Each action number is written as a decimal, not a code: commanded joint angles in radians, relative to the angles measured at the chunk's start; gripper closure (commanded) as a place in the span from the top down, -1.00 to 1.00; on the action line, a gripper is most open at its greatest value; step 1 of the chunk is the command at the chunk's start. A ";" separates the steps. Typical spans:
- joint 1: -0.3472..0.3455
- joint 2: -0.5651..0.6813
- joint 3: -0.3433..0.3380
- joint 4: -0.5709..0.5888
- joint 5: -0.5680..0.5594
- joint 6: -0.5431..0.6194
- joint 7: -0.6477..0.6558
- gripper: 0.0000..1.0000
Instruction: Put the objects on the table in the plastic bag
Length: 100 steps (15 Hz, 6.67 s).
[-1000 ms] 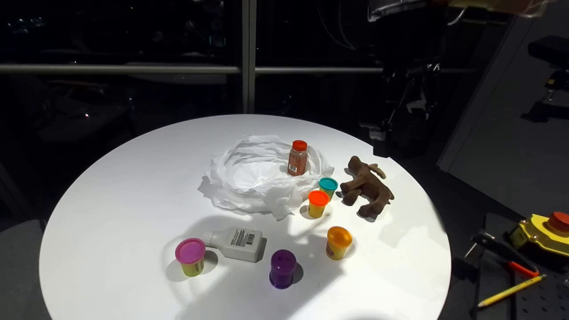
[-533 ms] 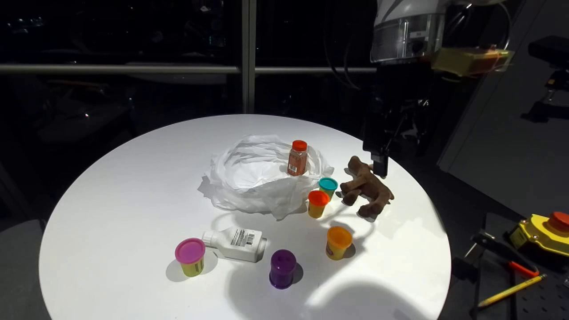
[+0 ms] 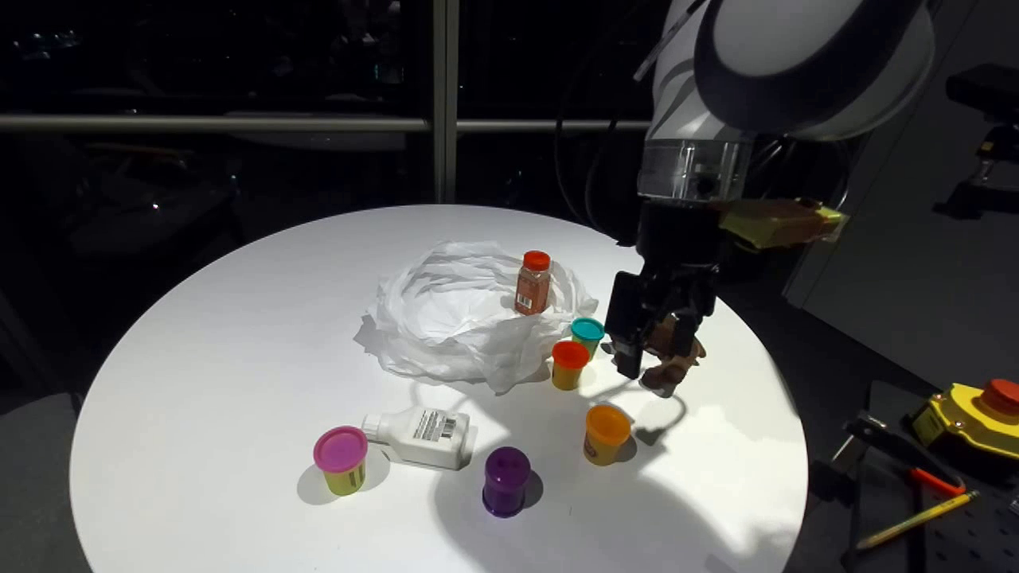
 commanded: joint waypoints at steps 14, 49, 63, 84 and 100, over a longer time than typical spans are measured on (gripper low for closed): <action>0.112 0.313 -0.103 0.139 -0.142 0.451 0.180 1.00; 0.198 0.234 -0.097 0.477 -0.294 0.156 0.487 -0.43; 0.179 0.734 -0.195 1.033 -0.272 0.024 0.529 -0.43; 0.085 0.569 -0.138 0.894 -0.192 0.002 0.439 1.00; 0.058 0.068 -0.022 0.031 -0.152 0.087 0.176 1.00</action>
